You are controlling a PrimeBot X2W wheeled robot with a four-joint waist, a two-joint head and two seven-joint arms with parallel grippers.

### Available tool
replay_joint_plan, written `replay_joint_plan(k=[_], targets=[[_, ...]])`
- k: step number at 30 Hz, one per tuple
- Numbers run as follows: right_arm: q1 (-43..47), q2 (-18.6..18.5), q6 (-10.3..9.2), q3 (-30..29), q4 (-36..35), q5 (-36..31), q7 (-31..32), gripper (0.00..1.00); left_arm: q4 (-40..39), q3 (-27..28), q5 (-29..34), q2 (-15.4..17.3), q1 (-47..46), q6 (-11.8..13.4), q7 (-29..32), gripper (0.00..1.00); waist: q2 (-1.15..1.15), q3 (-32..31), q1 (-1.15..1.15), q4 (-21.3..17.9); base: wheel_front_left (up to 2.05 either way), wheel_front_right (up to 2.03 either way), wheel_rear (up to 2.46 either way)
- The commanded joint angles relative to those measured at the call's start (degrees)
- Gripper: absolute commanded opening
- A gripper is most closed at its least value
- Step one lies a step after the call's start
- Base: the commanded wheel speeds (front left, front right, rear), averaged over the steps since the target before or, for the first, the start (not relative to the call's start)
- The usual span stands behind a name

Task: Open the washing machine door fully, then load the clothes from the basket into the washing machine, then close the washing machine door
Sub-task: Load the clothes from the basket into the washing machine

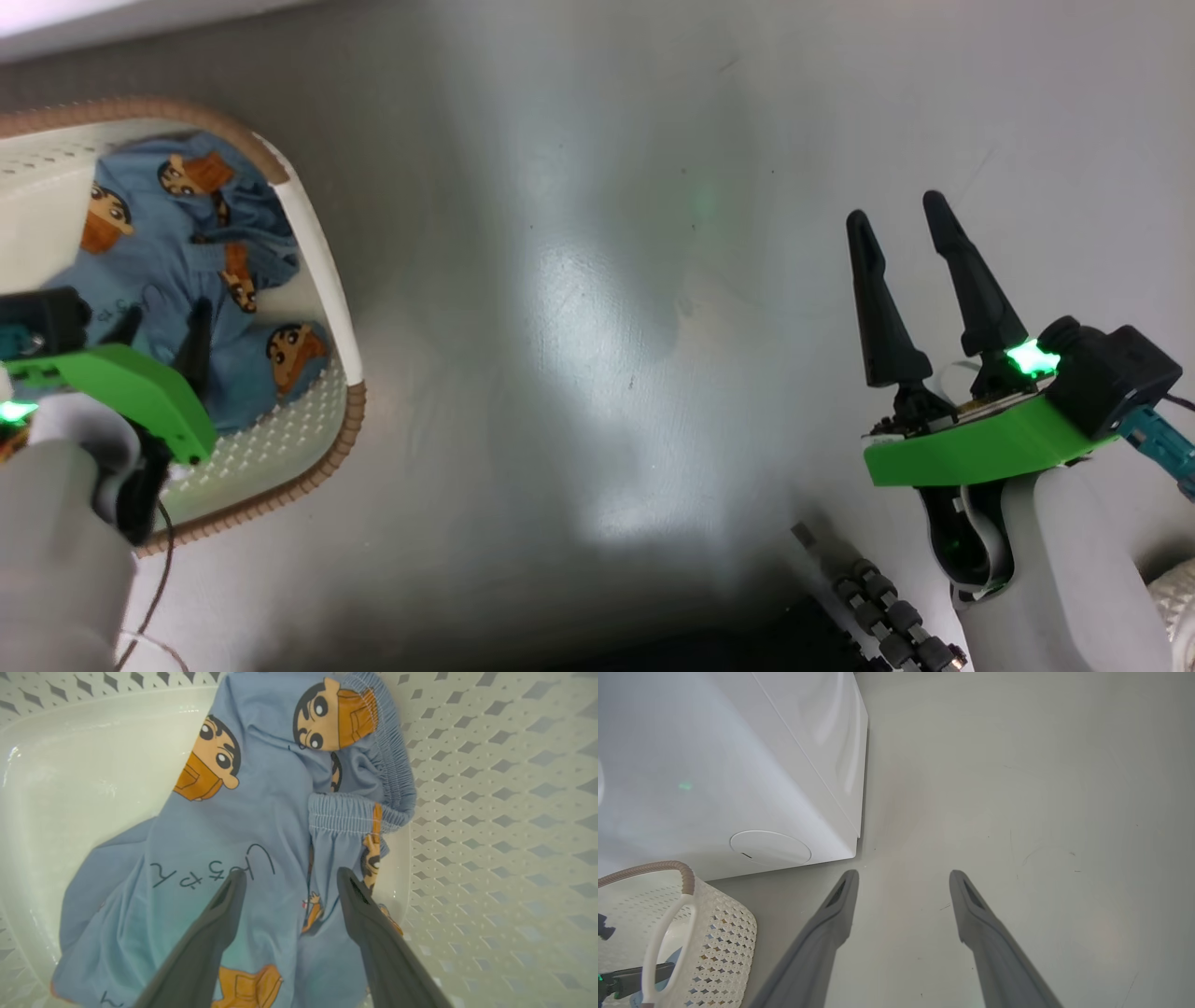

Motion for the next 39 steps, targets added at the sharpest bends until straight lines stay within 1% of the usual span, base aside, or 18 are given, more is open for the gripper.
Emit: replay_joint_plan(k=[1, 9, 17, 23, 27, 28, 29, 33, 36, 39], targets=[[1.47, 0.31, 0.09, 1.21, -1.37, 0.68, -0.27, 1.00, -0.43, 0.35, -1.27, 3.37, 0.54, -0.16, 0.18, 1.00, 0.00, 0.80, 0.00, -0.29, 0.00, 0.00, 0.00], [1.69, 0.31, 0.09, 1.26, -1.67, 1.51, -0.27, 1.00, 0.43, -4.69, -5.18, 5.66, -1.60, -0.16, 4.31, 1.00, 0.00, 2.48, 0.00, -1.20, 0.00, 0.00, 0.00], [1.53, 0.31, 0.09, 1.57, -2.00, 2.22, -0.27, 1.00, 1.03, -8.36, -6.59, 8.03, -4.56, -0.16, 6.14, 1.00, 0.00, 3.92, 0.00, -1.95, 0.00, 0.00, 0.00], [1.69, 0.31, 0.09, 1.73, -2.00, 2.50, -0.27, 1.00, 3.42, -11.47, -6.08, 8.31, -7.29, -0.16, 7.45, 1.00, 0.00, 4.33, 0.00, -2.26, 0.00, 0.00, 0.00], [1.92, 0.31, 0.09, 1.61, -2.00, 2.57, -0.27, 1.00, 5.97, -12.97, -5.34, 7.75, -8.77, -0.16, 7.98, 1.00, 0.00, 4.29, 0.00, -2.40, 0.00, 0.00, 0.00], [1.93, 0.31, 0.09, 1.59, -1.96, 2.62, -0.27, 1.00, 6.50, -13.21, -5.29, 7.45, -9.03, -0.16, 7.94, 0.60, 0.00, 4.26, 0.00, -2.43, 0.00, 0.00, 0.00], [1.90, 0.31, 0.09, 1.54, -1.91, 2.67, -0.27, 1.00, 6.93, -13.46, -5.28, 7.11, -9.22, -0.16, 7.89, 0.00, 0.00, 4.20, 0.00, -2.45, 0.00, 0.00, 0.00], [1.26, 0.31, 0.09, 1.39, -1.98, 2.82, -0.27, 1.00, 7.94, -13.64, -5.78, 6.16, -9.65, -0.16, 5.79, 0.00, 0.00, 3.91, 0.00, -2.38, 0.00, 0.00, 0.00], [0.79, 0.31, 0.09, 1.05, -1.86, 2.52, -0.27, 1.00, 8.52, -13.75, -5.93, 5.45, -9.17, -0.16, 2.56, 0.00, 0.00, 2.59, 0.00, -1.76, 0.00, 0.00, 0.00], [0.65, 0.31, 0.09, 0.49, -1.64, 1.36, -0.27, 1.00, 8.88, -13.43, -6.75, 3.89, -8.08, -0.16, -1.29, 0.00, 0.00, 0.62, 0.00, -0.35, 0.00, 0.00, 0.00]])
